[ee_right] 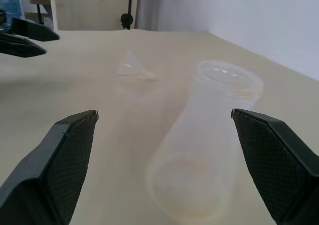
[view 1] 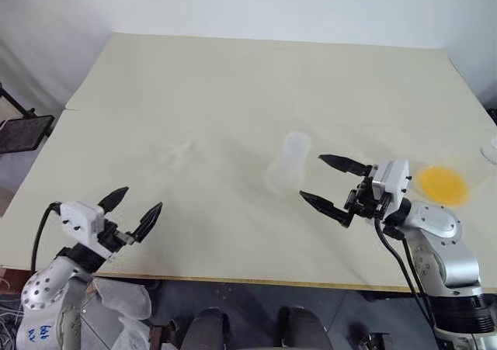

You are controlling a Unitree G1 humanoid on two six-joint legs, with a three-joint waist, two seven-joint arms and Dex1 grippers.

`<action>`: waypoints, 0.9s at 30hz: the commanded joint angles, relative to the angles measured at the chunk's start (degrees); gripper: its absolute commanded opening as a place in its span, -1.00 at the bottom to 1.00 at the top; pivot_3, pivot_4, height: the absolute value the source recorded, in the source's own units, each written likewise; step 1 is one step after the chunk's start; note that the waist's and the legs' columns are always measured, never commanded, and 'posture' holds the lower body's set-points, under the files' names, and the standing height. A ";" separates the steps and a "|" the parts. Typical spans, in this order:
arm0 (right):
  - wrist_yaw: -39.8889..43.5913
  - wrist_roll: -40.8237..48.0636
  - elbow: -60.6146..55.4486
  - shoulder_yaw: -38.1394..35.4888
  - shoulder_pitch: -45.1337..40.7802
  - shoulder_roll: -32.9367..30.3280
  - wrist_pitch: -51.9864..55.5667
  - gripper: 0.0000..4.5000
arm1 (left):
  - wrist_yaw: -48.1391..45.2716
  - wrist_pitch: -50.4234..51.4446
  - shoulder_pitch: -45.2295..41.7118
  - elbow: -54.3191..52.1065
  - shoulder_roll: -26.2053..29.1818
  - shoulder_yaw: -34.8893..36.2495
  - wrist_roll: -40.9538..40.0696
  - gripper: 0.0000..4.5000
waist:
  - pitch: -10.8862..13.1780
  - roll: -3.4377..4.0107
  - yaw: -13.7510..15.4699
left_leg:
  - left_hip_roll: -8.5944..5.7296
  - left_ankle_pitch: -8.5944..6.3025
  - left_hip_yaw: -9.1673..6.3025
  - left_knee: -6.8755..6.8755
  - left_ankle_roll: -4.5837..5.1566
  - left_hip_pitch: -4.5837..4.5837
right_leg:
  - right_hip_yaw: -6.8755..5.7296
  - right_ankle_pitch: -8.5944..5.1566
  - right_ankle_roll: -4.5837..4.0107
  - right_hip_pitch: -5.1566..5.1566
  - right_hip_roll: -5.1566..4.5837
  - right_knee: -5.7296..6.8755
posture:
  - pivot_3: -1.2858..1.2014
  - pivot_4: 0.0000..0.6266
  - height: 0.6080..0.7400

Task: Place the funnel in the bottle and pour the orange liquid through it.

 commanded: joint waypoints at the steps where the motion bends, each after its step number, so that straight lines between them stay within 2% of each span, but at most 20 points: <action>1: 0.33 0.56 -0.75 -1.05 0.22 -0.18 -0.86 1.00 | 5.94 2.50 -4.52 -0.52 -0.79 -3.20 2.59 1.00 | 0.00 0.00 0.05 | 0.00 0.00 0.00 0.00 0.00 0.00 | 0.00 0.00 0.00 0.00 0.00 0.01 | 0.03 -0.52 1.00; 6: -0.20 0.60 -1.77 -1.50 1.45 -0.43 -0.70 1.00 | 12.18 6.04 -11.67 4.21 -1.70 -7.42 6.82 1.00 | 0.00 0.00 -0.08 | 0.00 0.00 0.03 -0.03 0.00 0.01 | -0.03 0.00 0.00 -0.03 0.03 0.02 | 0.03 -0.52 1.00; 9: -1.25 0.49 -3.13 -2.01 2.54 -0.43 -0.54 1.00 | 15.50 9.19 -18.34 9.91 -4.49 -9.71 6.78 1.00 | 0.00 0.00 -0.02 | 0.01 0.00 0.06 -0.03 0.00 0.00 | -0.05 0.00 0.00 -0.04 0.04 0.02 | 0.03 -0.52 1.00; 16: -2.72 0.43 -4.37 -2.64 4.08 -0.31 -0.32 1.00 | 17.49 4.70 -28.52 22.88 -6.91 -13.91 11.20 1.00 | 0.00 -0.01 -0.04 | -0.01 0.00 0.14 -0.07 -0.01 -0.05 | -0.18 0.00 0.00 -0.11 0.04 0.03 | 0.03 -0.52 1.00; 22: -3.70 0.30 -4.60 -2.53 4.26 0.00 -0.43 1.00 | 19.81 2.21 -33.65 30.08 -7.02 -13.74 12.98 1.00 | 0.00 -0.01 -0.11 | 0.00 0.01 0.37 -0.05 -0.02 -0.05 | -0.20 0.00 0.00 -0.11 0.04 0.03 | 0.03 -0.52 1.00; 25: -4.10 0.17 -4.76 -2.25 4.52 0.26 -0.61 1.00 | 19.08 2.11 -34.92 31.30 -6.45 -13.70 12.71 0.72 | 0.00 -0.01 -0.14 | 0.00 0.01 0.39 -0.06 -0.02 -0.06 | -0.24 0.00 0.00 -0.12 0.04 0.05 | 0.03 -0.52 1.00; 27: -4.30 0.19 -4.86 -2.18 4.59 0.29 -0.63 1.00 | 18.77 2.18 -35.15 31.57 -6.05 -13.63 12.64 0.44 | 0.00 -0.01 -0.15 | 0.00 0.01 0.40 -0.06 -0.02 -0.07 | -0.24 0.00 0.00 -0.11 0.03 0.05 | 0.03 -0.52 1.00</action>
